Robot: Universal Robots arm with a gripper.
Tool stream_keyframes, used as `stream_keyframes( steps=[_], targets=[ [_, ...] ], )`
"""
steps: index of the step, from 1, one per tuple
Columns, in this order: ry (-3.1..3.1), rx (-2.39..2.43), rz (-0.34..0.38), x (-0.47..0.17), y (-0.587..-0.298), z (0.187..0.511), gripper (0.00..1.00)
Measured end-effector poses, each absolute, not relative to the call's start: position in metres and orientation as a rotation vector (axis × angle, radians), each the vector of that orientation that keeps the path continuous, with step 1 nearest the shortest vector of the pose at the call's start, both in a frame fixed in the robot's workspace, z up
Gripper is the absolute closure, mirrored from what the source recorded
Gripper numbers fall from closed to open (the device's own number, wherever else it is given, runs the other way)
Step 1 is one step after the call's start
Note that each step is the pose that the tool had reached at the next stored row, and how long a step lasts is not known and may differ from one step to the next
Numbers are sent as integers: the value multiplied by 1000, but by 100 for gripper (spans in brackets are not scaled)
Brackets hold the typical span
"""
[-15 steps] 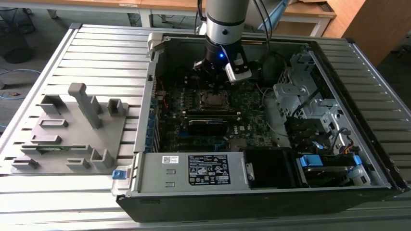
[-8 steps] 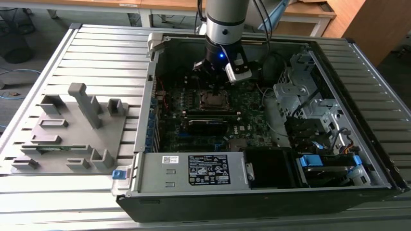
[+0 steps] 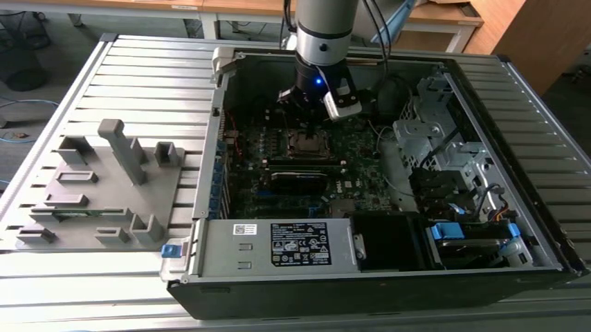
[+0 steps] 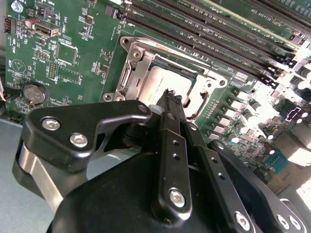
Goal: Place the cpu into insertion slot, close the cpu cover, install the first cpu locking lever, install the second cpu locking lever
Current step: 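Close the cpu cover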
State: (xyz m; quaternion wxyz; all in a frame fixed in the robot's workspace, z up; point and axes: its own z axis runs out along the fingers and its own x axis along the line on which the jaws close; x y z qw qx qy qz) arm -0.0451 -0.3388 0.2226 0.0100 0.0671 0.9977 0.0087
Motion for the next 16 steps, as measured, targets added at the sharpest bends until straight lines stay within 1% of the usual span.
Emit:
stream_keyframes(
  steps=[16],
  targets=[
    [3114,209,27,-70,-339,208,89]
  ],
)
